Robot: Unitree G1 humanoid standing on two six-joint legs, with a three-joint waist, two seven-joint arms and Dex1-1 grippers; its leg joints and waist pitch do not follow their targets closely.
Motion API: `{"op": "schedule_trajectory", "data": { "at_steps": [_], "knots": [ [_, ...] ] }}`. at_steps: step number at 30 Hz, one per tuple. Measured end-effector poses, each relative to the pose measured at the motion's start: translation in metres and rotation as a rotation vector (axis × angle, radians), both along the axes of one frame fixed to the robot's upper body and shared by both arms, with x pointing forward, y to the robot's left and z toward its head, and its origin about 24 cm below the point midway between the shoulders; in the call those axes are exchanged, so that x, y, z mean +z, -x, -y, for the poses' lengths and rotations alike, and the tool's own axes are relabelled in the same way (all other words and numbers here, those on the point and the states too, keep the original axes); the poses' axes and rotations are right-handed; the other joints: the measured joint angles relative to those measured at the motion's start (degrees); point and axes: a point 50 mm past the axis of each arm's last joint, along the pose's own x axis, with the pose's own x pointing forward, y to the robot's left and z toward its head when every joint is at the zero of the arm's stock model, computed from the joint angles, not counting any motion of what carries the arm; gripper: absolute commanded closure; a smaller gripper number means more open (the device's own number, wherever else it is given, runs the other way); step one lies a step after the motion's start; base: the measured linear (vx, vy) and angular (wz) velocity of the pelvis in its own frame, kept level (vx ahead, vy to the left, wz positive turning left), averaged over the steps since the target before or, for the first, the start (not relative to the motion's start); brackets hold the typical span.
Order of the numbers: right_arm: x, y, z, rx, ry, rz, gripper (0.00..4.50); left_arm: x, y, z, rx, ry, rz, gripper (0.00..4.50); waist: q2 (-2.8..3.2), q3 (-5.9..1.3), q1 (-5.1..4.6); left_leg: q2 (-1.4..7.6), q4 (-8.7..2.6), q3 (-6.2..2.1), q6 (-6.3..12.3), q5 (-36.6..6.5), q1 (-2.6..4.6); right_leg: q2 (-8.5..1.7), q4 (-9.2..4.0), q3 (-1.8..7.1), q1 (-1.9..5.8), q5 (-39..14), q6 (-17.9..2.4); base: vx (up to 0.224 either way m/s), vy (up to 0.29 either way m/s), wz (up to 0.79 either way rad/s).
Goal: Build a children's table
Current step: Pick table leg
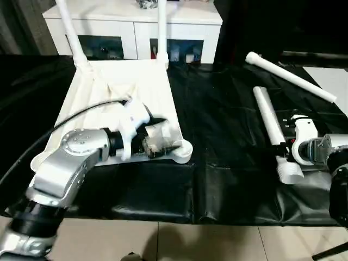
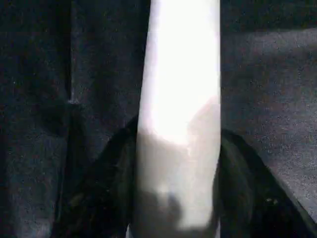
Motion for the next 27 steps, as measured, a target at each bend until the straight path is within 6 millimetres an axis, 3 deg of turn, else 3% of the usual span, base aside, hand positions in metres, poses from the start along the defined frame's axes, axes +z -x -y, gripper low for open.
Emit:
{"op": "schedule_trajectory", "data": {
  "at_steps": [9,12,16,20,23,27],
  "knots": [
    [0.009,-0.016,-0.014,-0.038,-0.117,0.198,2.64,0.006,-0.026,-0.017,0.304,0.085,0.037,0.00,0.80,0.16,-0.42,-0.01,0.01,-0.03,0.00,0.00,-0.05,0.01,0.02,-0.01,-0.04,0.04,-0.03,0.000,0.000,0.00],
    [0.030,-0.032,-0.025,0.006,-0.173,0.398,2.64,0.017,-0.044,-0.014,0.439,0.166,0.039,0.00,0.96,0.27,-0.19,-0.01,0.03,-0.02,0.01,0.01,-0.16,0.00,0.02,-0.03,-0.12,0.06,-0.02,0.000,0.000,0.00],
    [0.064,-0.041,-0.054,0.187,-0.367,0.626,2.64,0.046,-0.054,0.005,0.442,0.441,0.019,0.00,0.88,0.25,0.13,-0.01,0.02,-0.01,0.55,0.15,-0.27,0.01,-0.10,-0.05,-0.15,0.03,-0.04,0.000,0.000,0.00],
    [0.070,-0.017,-0.111,0.510,-0.676,0.719,2.64,0.063,-0.048,0.038,0.221,0.739,-0.173,0.00,0.84,0.22,0.74,0.01,0.05,-0.03,0.79,0.05,-0.31,0.00,-0.11,-0.03,-0.23,-0.01,-0.10,0.000,0.000,0.00],
    [0.068,-0.005,-0.130,0.616,-0.781,0.697,2.64,0.061,-0.044,0.046,0.153,0.759,-0.239,0.00,0.88,0.25,1.53,0.02,0.07,-0.03,0.79,0.09,-0.35,-0.01,-0.10,-0.02,-0.26,-0.01,-0.09,0.000,0.000,0.00],
    [0.076,0.006,-0.144,0.718,-0.858,0.709,2.64,0.057,-0.046,0.041,0.180,0.731,-0.269,0.00,0.86,0.25,1.79,0.01,0.06,-0.09,0.44,0.12,-0.19,-0.03,-0.09,-0.02,-0.09,0.07,-0.03,0.000,0.000,0.00]
  ]
}}
